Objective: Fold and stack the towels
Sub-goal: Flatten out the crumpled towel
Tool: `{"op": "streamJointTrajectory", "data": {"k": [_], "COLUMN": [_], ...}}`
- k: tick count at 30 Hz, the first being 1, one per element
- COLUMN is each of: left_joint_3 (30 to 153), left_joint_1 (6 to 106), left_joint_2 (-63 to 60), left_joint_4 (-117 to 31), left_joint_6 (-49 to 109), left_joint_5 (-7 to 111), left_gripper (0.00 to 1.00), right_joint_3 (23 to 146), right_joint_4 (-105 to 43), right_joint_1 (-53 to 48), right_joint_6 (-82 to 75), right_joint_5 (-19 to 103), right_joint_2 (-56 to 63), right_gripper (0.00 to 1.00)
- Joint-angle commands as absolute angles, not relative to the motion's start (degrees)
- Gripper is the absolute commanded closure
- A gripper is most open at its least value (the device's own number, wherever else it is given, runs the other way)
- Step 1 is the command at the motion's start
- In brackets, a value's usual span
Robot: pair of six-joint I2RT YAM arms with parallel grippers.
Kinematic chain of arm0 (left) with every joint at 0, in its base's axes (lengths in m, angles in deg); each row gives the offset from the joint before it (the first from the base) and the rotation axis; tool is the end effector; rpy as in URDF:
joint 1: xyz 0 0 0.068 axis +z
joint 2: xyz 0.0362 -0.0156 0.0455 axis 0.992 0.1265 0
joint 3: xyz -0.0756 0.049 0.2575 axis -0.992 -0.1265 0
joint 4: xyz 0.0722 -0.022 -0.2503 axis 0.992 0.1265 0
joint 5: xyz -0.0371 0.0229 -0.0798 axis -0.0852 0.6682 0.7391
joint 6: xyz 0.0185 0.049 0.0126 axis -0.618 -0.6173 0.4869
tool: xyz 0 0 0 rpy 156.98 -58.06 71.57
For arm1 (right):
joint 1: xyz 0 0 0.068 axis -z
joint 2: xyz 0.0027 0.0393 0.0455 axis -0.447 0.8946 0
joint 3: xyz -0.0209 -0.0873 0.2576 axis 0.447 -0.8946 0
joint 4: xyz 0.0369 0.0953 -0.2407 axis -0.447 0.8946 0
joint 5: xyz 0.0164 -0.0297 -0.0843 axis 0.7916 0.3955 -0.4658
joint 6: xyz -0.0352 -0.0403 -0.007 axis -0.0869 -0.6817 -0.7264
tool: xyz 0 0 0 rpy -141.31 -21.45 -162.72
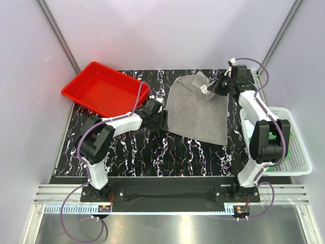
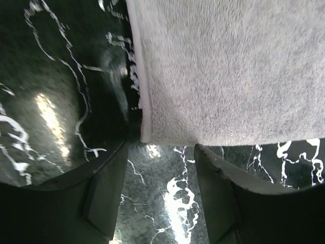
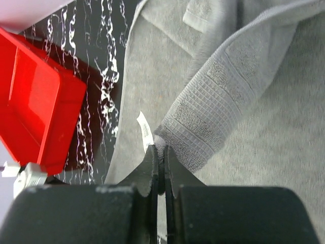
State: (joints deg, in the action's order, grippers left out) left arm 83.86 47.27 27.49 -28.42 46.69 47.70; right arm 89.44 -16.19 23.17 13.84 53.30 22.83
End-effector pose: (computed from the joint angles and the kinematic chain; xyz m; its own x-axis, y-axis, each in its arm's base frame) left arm 0.3073 -0.2218 0.1687 -0.8618 0.0353 -0.5060 0.2336 0.9132 -0.3341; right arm 0.4045 0.0353 0.2854 -0.6511 0.3535 -0.6716 -0.0512 0.8624 0.5036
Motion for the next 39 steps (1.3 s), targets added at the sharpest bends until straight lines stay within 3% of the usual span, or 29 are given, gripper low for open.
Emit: {"op": "streamJointTrajectory", "data": {"k": [1,2,3,5,10,17,18,21,26,31,37,38,39], "left_joint_3": [82.7,82.0,81.7,81.1,72.6,64.8,65.3,69.3,82.5,86.1,90.3,90.1,89.6], "left_joint_1": [46.4,46.3,46.4,46.3,43.1,41.4,41.5,41.9,43.4,45.2,48.3,48.3,48.3], "left_joint_2": [27.2,27.2,26.8,23.6,4.5,-12.1,-13.0,-8.4,13.1,21.1,31.1,32.1,32.2], "left_joint_4": [-32.7,-32.6,-32.0,-28.2,-6.9,-2.4,-4.1,-11.6,-19.0,-26.4,-27.7,-28.1,-28.5], "left_joint_6": [49.2,49.7,50.3,52.0,58.9,64.4,63.5,59.7,52.2,51.9,52.2,52.2,52.3], "left_joint_5": [50.0,50.0,49.4,47.2,35.2,38.7,39.9,37.8,39.6,42.5,45.4,45.8,46.8], "left_gripper": [0.45,0.73,0.88,1.0,1.0,0.96,0.79,0.44,0.35,0.28,0.32,0.5,0.62], "right_joint_3": [86.2,84.6,83.8,82.7,82.7,67.8,66.9,66.3,70.6,71.8,71.3,71.1,71.0], "right_joint_4": [-16.6,-16.5,-16.5,-15.3,-1.0,-3.8,-5.0,-7.0,-7.4,-8.1,-9.7,-9.9,-9.9], "right_joint_1": [23.0,23.1,23.0,23.0,23.0,22.7,22.7,22.7,22.7,22.6,22.7,22.7,22.7], "right_joint_6": [15.1,15.3,16.0,16.5,19.4,23.0,22.7,21.1,20.0,19.5,19.9,19.9,20.0], "right_joint_5": [53.4,53.4,53.5,54.0,50.6,55.4,55.5,54.8,55.3,55.6,55.9,56.3,56.4], "right_joint_2": [18.2,17.5,17.0,16.0,13.3,4.4,3.2,3.5,6.5,8.7,10.4,10.5,10.4], "right_gripper": [0.98,0.98,0.99,0.99,1.0,1.0,1.0,1.0,1.0,1.0,1.0,1.0,1.0]}}
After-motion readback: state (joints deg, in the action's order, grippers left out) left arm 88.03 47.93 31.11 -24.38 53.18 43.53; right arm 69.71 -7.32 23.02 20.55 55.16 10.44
